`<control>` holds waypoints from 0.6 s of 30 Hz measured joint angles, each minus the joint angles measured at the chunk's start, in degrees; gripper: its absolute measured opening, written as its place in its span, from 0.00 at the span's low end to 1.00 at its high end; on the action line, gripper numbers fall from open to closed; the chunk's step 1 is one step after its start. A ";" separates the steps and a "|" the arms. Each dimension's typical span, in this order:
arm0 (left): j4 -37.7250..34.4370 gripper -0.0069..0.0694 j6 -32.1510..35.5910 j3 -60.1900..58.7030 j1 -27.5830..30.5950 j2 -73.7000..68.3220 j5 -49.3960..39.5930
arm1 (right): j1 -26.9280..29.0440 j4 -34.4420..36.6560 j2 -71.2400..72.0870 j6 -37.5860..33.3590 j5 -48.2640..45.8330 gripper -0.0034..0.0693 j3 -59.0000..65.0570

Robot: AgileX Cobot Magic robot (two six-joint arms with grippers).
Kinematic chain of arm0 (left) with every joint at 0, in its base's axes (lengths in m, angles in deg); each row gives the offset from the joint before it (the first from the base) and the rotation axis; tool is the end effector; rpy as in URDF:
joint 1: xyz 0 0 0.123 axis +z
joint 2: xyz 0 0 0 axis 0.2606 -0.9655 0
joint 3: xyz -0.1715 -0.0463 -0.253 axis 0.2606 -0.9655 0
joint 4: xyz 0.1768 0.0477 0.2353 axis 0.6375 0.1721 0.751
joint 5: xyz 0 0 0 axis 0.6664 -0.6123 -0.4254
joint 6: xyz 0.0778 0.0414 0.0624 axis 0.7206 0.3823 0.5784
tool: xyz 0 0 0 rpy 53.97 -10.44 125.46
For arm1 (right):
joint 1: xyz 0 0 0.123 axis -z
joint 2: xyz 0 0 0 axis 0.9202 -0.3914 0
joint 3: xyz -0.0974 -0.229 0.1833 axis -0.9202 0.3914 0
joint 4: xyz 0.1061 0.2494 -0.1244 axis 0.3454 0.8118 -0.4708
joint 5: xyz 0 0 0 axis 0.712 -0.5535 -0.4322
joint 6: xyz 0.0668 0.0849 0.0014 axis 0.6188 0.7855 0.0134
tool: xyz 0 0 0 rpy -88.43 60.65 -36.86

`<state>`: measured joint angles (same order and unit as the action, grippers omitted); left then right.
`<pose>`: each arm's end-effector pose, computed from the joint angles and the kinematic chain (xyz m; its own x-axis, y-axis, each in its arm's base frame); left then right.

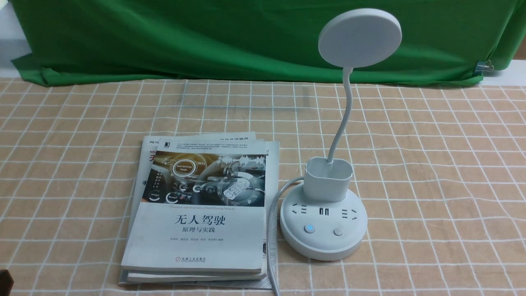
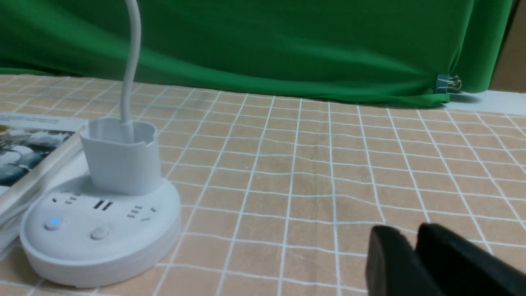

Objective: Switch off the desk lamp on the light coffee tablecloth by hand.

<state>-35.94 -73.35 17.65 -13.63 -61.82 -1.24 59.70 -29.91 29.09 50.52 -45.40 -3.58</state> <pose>0.0935 0.0048 0.1768 -0.2272 0.0295 -0.9734 -0.0391 0.9985 0.0394 0.0948 0.0118 0.1877 -0.1351 -0.1049 -0.9853 -0.1363 0.9869 -0.0864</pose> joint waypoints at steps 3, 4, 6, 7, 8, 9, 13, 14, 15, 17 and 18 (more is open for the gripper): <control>0.00 0.10 0.00 0.00 0.00 0.00 0.00 | 0.00 0.00 0.00 0.00 0.00 0.22 0.00; 0.00 0.10 0.00 0.00 0.00 0.00 0.00 | 0.00 0.00 0.00 0.00 0.00 0.22 0.00; 0.00 0.10 0.00 0.00 0.00 0.00 0.00 | 0.00 0.00 0.00 0.00 0.00 0.23 0.00; 0.00 0.10 0.00 0.00 0.00 0.00 0.00 | 0.00 0.00 0.00 0.00 0.00 0.23 0.00; 0.00 0.10 0.00 0.00 0.00 0.00 0.00 | 0.00 0.00 0.00 0.00 0.00 0.24 0.00; 0.00 0.10 0.00 0.00 0.00 0.00 0.00 | 0.00 0.00 0.00 0.00 0.00 0.24 0.00; 0.00 0.10 0.00 0.00 0.00 0.00 0.00 | 0.00 0.00 0.00 0.00 0.00 0.25 0.00; 0.00 0.10 0.00 0.00 0.00 0.00 0.00 | 0.00 0.00 0.00 0.00 0.00 0.26 0.00; 0.00 0.10 0.00 0.00 0.00 0.00 0.00 | 0.00 0.00 0.00 0.00 0.00 0.26 0.00; 0.00 0.10 0.00 0.00 0.00 0.00 0.00 | 0.00 0.00 0.00 0.00 0.00 0.26 0.00; 0.00 0.10 0.00 0.00 0.00 0.00 0.00 | 0.00 0.00 0.00 0.00 0.00 0.26 0.00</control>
<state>-35.94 -73.35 17.65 -13.63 -61.82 -1.24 59.70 -29.91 29.09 50.52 -45.40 -3.58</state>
